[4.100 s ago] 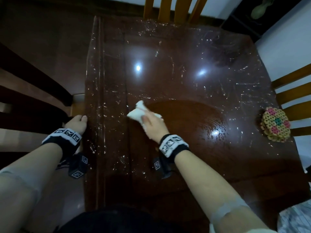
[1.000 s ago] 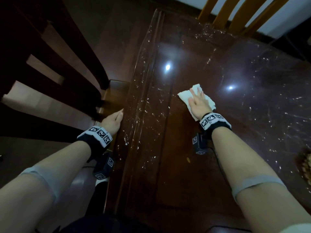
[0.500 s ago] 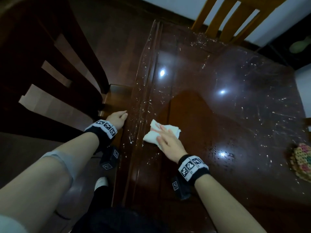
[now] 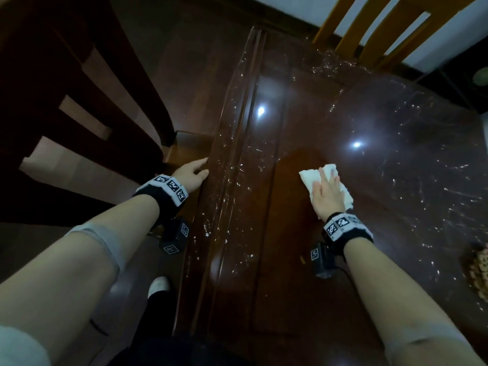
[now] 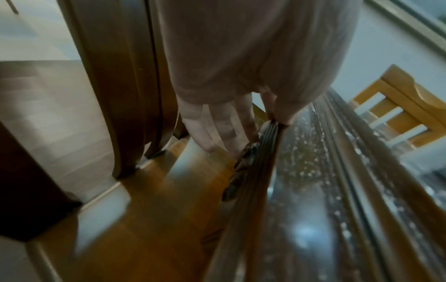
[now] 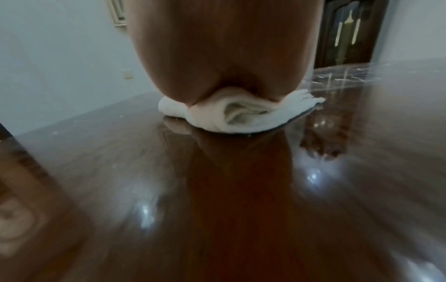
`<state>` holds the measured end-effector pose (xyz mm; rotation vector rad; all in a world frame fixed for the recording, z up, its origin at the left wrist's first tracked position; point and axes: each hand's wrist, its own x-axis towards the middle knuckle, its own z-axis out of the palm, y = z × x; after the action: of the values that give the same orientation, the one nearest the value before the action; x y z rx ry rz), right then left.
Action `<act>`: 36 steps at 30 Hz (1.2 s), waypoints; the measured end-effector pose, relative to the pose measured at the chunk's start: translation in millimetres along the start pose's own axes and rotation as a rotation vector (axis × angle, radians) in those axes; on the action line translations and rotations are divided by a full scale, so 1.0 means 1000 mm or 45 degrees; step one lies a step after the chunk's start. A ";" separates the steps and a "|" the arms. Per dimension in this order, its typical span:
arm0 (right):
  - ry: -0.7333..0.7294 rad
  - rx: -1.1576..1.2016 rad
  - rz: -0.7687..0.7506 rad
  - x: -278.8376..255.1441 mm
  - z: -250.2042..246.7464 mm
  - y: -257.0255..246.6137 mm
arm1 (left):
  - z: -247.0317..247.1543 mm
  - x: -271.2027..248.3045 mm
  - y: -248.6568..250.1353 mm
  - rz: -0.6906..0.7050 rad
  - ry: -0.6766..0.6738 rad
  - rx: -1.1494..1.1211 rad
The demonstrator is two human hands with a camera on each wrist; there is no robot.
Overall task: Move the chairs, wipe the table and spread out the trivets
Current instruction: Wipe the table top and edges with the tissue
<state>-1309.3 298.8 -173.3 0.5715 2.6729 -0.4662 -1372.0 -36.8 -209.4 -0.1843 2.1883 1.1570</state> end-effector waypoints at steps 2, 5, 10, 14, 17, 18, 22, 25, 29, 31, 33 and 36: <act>-0.033 -0.044 -0.068 0.020 -0.008 -0.009 | 0.000 0.002 -0.003 -0.007 -0.016 -0.016; -0.064 -0.116 -0.169 0.050 -0.016 -0.034 | 0.002 0.000 0.000 -0.027 -0.038 -0.001; -0.138 -0.183 -0.392 0.083 -0.017 -0.095 | 0.004 0.000 -0.001 -0.072 -0.056 -0.059; -0.217 -0.198 -0.655 0.073 -0.004 -0.134 | 0.003 -0.001 -0.001 -0.089 -0.082 -0.046; -0.263 -0.208 -0.749 0.056 0.004 -0.141 | 0.002 -0.002 -0.001 -0.065 -0.116 0.017; -0.282 -0.220 -0.769 0.049 0.005 -0.140 | 0.002 -0.002 -0.001 -0.051 -0.124 0.046; -0.309 -0.233 -0.834 0.016 0.017 -0.134 | 0.007 -0.005 -0.006 -0.034 -0.063 0.070; -0.302 -0.218 -0.862 -0.015 0.030 -0.126 | 0.014 -0.015 -0.013 -0.063 -0.022 -0.012; -0.321 -0.204 -0.878 -0.058 0.047 -0.112 | 0.023 -0.034 -0.024 -0.192 0.002 -0.019; -0.334 -0.209 -0.883 -0.079 0.055 -0.107 | 0.024 -0.045 -0.029 -0.229 0.016 -0.028; -0.349 -0.205 -0.881 -0.101 0.064 -0.104 | 0.023 -0.055 -0.034 -0.241 0.016 -0.068; -0.344 -0.167 -0.859 -0.138 0.079 -0.096 | 0.021 -0.062 -0.048 -0.239 0.002 -0.138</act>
<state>-1212.4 140.3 -162.4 -0.4263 2.5447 -0.4910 -1294.9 -59.8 -213.3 -0.4275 2.0611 1.1693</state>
